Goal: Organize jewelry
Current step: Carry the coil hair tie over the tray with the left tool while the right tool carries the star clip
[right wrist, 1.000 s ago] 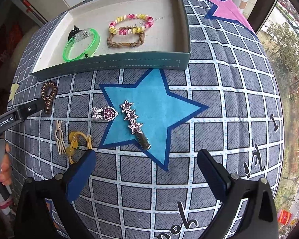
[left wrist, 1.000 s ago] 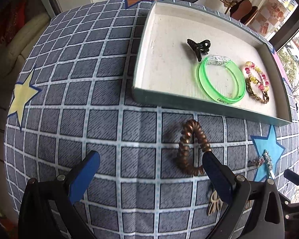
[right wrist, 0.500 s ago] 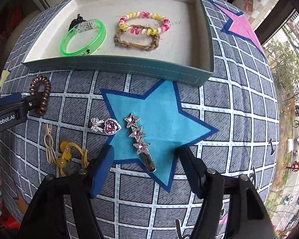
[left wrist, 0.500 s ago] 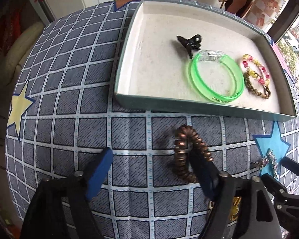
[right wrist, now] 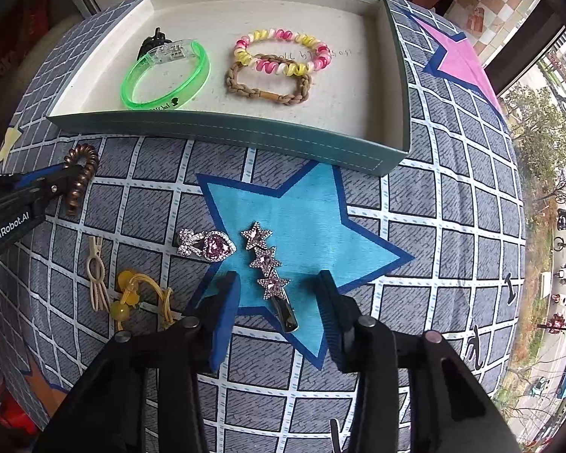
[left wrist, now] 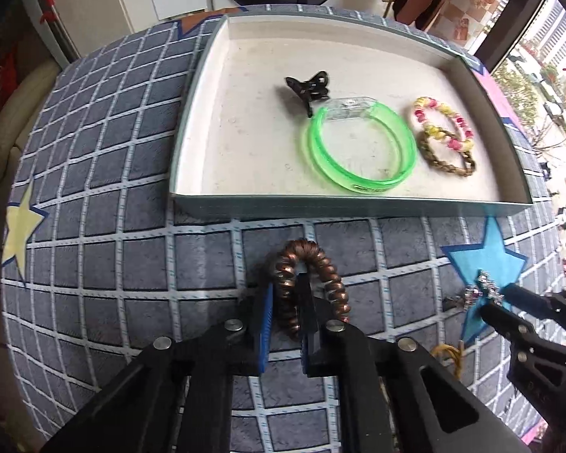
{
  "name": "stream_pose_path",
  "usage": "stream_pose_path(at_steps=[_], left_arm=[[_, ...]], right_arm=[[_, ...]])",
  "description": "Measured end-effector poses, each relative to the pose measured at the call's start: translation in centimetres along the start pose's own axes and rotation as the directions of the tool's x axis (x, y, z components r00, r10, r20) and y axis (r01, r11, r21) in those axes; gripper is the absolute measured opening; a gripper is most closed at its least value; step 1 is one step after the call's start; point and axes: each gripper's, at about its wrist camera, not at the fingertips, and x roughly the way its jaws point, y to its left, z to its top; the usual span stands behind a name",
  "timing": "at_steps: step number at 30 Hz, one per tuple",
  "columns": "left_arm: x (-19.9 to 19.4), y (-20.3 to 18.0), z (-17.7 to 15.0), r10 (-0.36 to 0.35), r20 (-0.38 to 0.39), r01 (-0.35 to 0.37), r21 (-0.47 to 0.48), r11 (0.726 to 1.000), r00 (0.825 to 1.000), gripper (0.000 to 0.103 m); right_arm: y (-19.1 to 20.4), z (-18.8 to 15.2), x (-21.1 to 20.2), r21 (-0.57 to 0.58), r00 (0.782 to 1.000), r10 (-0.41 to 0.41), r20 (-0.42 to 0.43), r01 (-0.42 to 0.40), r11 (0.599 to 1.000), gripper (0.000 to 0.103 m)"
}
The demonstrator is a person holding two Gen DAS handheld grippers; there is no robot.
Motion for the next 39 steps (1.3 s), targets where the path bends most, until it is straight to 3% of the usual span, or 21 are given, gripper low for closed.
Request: stream_pose_path(at_steps=[3, 13, 19, 21, 32, 39], left_arm=[[-0.6, -0.2, -0.6, -0.022, 0.015, 0.022, 0.008, 1.0, 1.0, 0.023], [-3.4, -0.7, -1.8, -0.092, 0.045, 0.091, 0.017, 0.996, 0.995, 0.023], [-5.0, -0.4, -2.0, -0.123, 0.064, 0.122, 0.021, 0.992, 0.99, 0.023], [-5.9, 1.3, -2.7, -0.131, 0.076, 0.13, 0.028, 0.991, 0.988, 0.023], [-8.0, 0.9, 0.8, -0.138, 0.141, 0.131, 0.057, 0.99, 0.98, 0.023], [-8.0, 1.4, 3.9, -0.116, 0.172, 0.11, 0.04, 0.993, 0.978, 0.023]], right_arm=[[-0.1, 0.0, -0.2, 0.006, 1.0, 0.008, 0.0, -0.008, 1.0, 0.019], [-4.7, -1.8, -1.9, 0.153, 0.983, 0.182, 0.018, -0.182, 0.971, 0.019], [-5.7, -1.9, -4.5, 0.163, 0.974, 0.22, 0.052, -0.226, 0.961, 0.019], [-6.0, -1.9, -5.6, 0.16, 0.971, 0.228, 0.066, -0.236, 0.959, 0.019], [-6.6, 2.3, -9.2, 0.143, 0.951, 0.265, 0.158, -0.287, 0.947, 0.019], [-7.2, 5.8, -9.0, 0.155, 0.949, 0.259, 0.178, -0.287, 0.945, 0.019]])
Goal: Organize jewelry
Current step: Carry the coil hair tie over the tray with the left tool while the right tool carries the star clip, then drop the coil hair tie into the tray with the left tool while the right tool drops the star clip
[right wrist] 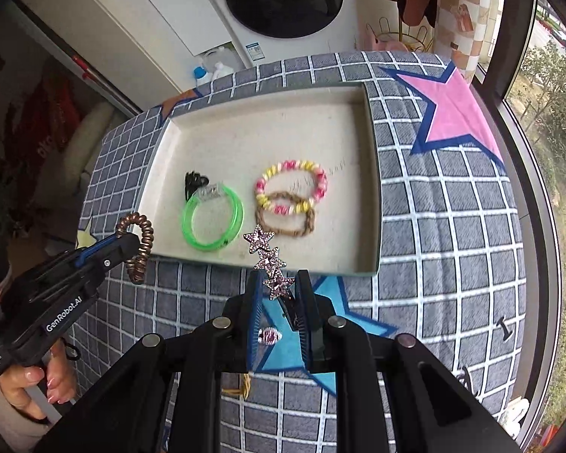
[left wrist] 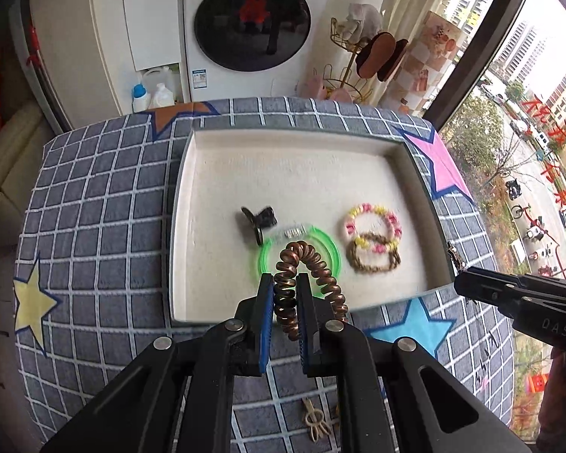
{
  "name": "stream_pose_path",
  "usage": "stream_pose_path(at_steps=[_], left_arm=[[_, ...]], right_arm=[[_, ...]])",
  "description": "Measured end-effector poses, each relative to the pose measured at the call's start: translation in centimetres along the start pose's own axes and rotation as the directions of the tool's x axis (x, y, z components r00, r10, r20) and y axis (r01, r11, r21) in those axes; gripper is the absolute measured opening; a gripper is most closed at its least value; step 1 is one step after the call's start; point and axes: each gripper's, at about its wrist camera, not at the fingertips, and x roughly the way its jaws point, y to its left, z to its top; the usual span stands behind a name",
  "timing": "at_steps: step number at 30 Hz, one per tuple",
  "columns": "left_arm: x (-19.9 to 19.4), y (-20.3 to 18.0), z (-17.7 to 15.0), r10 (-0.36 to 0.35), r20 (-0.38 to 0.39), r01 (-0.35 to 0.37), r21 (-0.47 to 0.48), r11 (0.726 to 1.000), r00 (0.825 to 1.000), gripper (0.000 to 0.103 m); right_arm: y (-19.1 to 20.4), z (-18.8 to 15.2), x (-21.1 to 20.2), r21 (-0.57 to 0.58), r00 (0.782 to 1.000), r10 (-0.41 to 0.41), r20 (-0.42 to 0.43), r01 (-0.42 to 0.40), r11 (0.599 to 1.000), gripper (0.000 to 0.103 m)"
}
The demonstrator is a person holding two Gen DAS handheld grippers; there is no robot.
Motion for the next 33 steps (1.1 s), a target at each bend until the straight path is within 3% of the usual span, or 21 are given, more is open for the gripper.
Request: stream_pose_path(at_steps=[7, 15, 33], left_arm=[[2.1, 0.7, 2.5, 0.045, 0.002, -0.045, -0.001, 0.999, 0.999, 0.023], [5.5, 1.1, 2.7, 0.114, -0.048, -0.113, 0.007, 0.994, 0.992, 0.023], [8.2, 0.7, 2.3, 0.209, -0.072, -0.203, 0.077, 0.976, 0.975, 0.024]], right_arm=[[-0.9, 3.1, 1.9, 0.031, 1.0, -0.01, -0.002, 0.01, 0.999, 0.019], [-1.7, 5.3, 4.5, 0.053, 1.0, -0.029, -0.01, 0.029, 0.998, 0.019], [-2.2, 5.9, 8.8, 0.03, 0.997, -0.036, -0.069, 0.039, 0.999, 0.019]])
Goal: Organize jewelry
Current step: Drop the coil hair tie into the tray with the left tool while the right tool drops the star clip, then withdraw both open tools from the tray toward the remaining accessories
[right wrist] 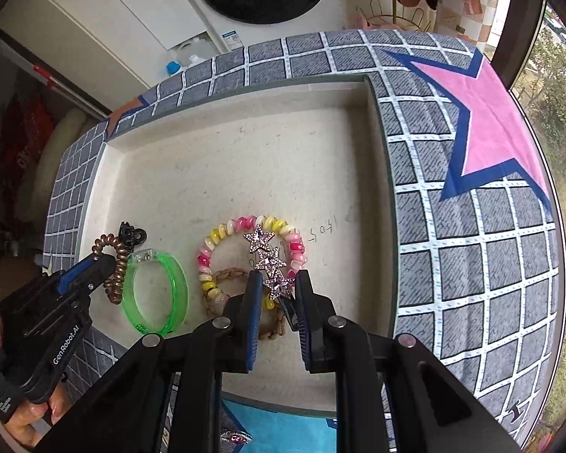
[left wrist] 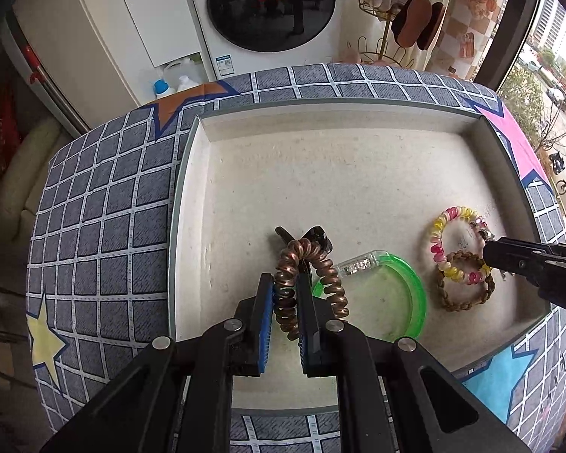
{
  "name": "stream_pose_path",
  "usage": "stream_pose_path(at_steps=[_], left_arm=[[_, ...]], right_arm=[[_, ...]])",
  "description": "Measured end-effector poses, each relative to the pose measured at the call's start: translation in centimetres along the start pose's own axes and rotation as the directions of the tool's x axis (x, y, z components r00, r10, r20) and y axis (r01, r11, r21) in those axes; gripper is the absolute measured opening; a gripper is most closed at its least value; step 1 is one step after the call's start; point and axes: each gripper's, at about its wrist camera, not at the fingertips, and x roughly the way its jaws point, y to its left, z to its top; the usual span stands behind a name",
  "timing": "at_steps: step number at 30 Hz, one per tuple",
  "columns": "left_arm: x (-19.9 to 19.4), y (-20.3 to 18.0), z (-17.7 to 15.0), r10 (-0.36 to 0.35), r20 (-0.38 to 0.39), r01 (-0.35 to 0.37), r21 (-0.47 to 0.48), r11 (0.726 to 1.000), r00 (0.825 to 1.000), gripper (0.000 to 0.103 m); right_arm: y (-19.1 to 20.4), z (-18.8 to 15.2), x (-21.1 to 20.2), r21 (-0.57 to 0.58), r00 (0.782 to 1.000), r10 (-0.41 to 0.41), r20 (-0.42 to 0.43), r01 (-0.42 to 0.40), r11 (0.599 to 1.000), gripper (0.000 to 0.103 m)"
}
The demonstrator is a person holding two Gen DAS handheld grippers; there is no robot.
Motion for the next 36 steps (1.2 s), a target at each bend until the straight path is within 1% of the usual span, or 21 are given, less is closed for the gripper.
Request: stream_pose_path(at_steps=[3, 5, 7, 8, 13, 14, 15, 16, 17, 18, 19, 22, 26, 27, 28, 30, 31, 36], left_arm=[[0.3, -0.3, -0.1, 0.014, -0.011, -0.013, 0.021, 1.0, 1.0, 0.024], [0.3, -0.4, -0.1, 0.023, -0.015, -0.022, 0.035, 0.999, 1.0, 0.024], [0.2, -0.5, -0.2, 0.031, -0.017, -0.03, 0.042, 0.999, 0.999, 0.024], [0.1, -0.5, -0.2, 0.034, -0.016, -0.033, 0.043, 0.999, 0.999, 0.024], [-1.2, -0.3, -0.3, 0.047, 0.014, -0.048, 0.028, 0.998, 0.999, 0.024], [-1.5, -0.2, -0.3, 0.046, 0.021, -0.047, 0.027, 0.999, 0.999, 0.026], [-1.8, -0.2, -0.4, 0.049, 0.025, -0.049, 0.028, 0.998, 0.999, 0.036], [-2.0, -0.2, -0.4, 0.052, 0.029, -0.053, 0.029, 0.998, 0.998, 0.08], [-2.3, -0.2, -0.4, 0.064, 0.039, -0.065, 0.024, 0.998, 0.997, 0.103], [-3.0, 0.0, -0.5, 0.085, 0.076, -0.086, 0.01, 0.996, 0.994, 0.103], [-3.4, 0.0, -0.5, 0.08, 0.094, -0.082, 0.011, 0.997, 0.992, 0.103], [-3.7, 0.0, -0.5, 0.061, 0.075, -0.062, 0.016, 0.998, 0.995, 0.103], [-4.6, -0.2, -1.0, 0.05, 0.078, -0.052, 0.02, 0.998, 0.996, 0.103], [-4.8, -0.3, -1.2, 0.046, 0.078, -0.048, 0.02, 0.999, 0.996, 0.103], [-5.0, -0.3, -1.5, 0.042, 0.078, -0.043, 0.019, 0.999, 0.996, 0.103], [-5.4, -0.3, -2.2, 0.035, 0.07, -0.036, 0.014, 0.999, 0.997, 0.103], [-5.6, -0.2, -2.7, 0.029, 0.062, -0.03, 0.008, 1.0, 0.998, 0.103], [-6.7, 0.4, -6.0, 0.003, 0.032, -0.003, -0.022, 1.0, 0.999, 0.103]], right_arm=[[-0.1, 0.0, 0.4, 0.001, 1.0, 0.006, -0.014, -0.006, 1.0, 0.02], [0.0, 0.0, 0.6, 0.007, 1.0, 0.007, -0.019, -0.007, 1.0, 0.025], [0.1, -0.1, 0.5, 0.011, 1.0, 0.013, -0.019, -0.013, 1.0, 0.046], [0.1, -0.1, 0.3, 0.011, 1.0, 0.024, -0.013, -0.024, 1.0, 0.048], [0.4, -0.3, -1.2, 0.019, 0.998, 0.06, 0.02, -0.061, 0.998, 0.048], [0.3, -0.5, -1.7, 0.032, 0.997, 0.075, 0.033, -0.076, 0.997, 0.049], [0.2, -0.6, -2.1, 0.043, 0.995, 0.087, 0.043, -0.088, 0.995, 0.05], [0.2, -0.8, -2.5, 0.056, 0.994, 0.097, 0.052, -0.1, 0.993, 0.052], [0.1, -1.0, -3.0, 0.066, 0.992, 0.107, 0.061, -0.111, 0.992, 0.053], [0.1, -1.1, -3.3, 0.069, 0.992, 0.111, 0.064, -0.115, 0.991, 0.053], [0.2, -1.2, -3.6, 0.069, 0.991, 0.112, 0.069, -0.117, 0.991, 0.053], [0.5, -1.7, -4.4, 0.063, 0.991, 0.11, 0.08, -0.116, 0.991, 0.054], [0.4, -2.6, -5.2, 0.084, 0.991, 0.108, 0.084, -0.115, 0.99, 0.054], [0.2, -2.8, -5.5, 0.089, 0.99, 0.11, 0.084, -0.117, 0.989, 0.058], [0.1, -3.2, -5.8, 0.094, 0.99, 0.113, 0.085, -0.121, 0.988, 0.067], [0.1, -3.7, -6.4, 0.1, 0.989, 0.12, 0.092, -0.129, 0.987, 0.078], [0.2, -4.1, -6.7, 0.104, 0.988, 0.122, 0.093, -0.131, 0.986, 0.08], [0.4, -6.4, -7.7, 0.123, 0.988, 0.132, 0.082, -0.141, 0.982, 0.08]])
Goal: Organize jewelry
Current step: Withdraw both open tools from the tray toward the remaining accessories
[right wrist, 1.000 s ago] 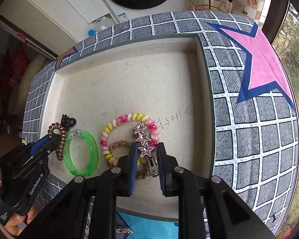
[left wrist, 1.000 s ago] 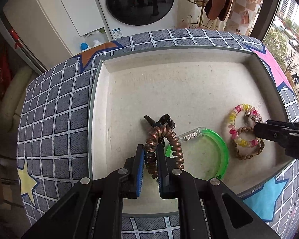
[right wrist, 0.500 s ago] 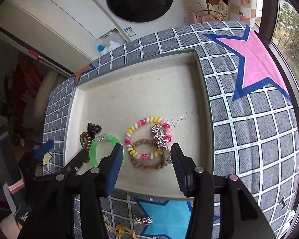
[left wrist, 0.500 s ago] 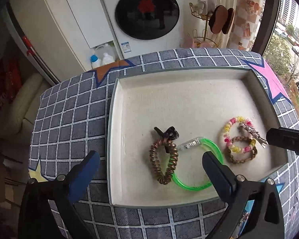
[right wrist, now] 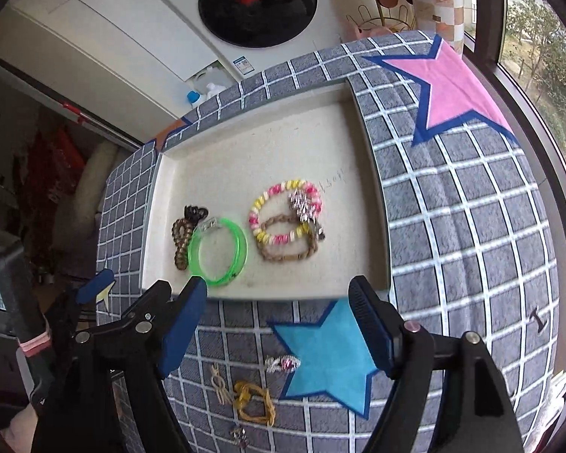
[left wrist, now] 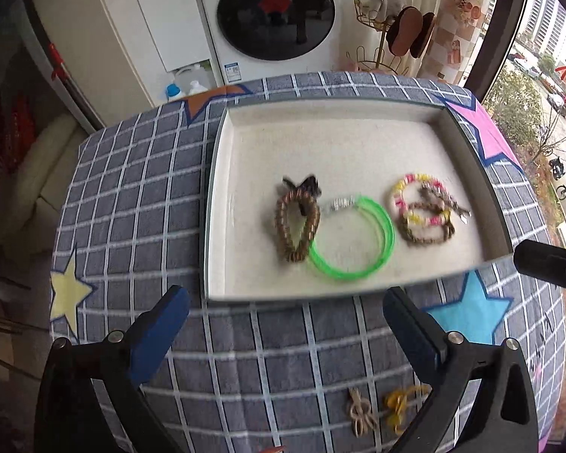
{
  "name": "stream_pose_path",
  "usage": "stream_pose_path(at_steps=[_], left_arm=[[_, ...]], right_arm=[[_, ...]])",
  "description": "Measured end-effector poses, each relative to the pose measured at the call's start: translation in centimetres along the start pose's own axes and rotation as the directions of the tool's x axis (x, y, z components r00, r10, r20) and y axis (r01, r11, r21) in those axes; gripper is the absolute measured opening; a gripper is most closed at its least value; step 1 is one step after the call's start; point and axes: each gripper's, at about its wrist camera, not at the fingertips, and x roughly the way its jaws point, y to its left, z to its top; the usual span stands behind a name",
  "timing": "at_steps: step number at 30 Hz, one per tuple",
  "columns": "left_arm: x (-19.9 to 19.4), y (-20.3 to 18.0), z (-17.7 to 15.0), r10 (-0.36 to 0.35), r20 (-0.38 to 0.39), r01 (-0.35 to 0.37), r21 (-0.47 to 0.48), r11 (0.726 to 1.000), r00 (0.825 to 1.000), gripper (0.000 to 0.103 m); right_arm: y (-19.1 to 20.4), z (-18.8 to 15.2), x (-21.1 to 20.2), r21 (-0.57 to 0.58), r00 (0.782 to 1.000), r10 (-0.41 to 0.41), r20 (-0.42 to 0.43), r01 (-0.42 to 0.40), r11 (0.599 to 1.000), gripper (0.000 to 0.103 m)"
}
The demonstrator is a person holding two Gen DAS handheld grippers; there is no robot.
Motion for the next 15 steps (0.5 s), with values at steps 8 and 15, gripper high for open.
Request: stream_pose_path(at_steps=[8, 15], left_arm=[[0.2, 0.6, -6.0, -0.002, -0.088, 0.001, -0.015, 1.0, 0.996, 0.103], [1.3, 0.8, -8.8, -0.021, -0.141, 0.017, -0.03, 0.999, 0.99, 0.103]], right_arm=[[-0.2, -4.8, -0.2, 0.011, 0.998, -0.04, -0.058, 0.04, 0.999, 0.08], [-1.0, -8.5, 1.3, 0.005, 0.986, -0.1, -0.135, 0.101, 0.995, 0.08]])
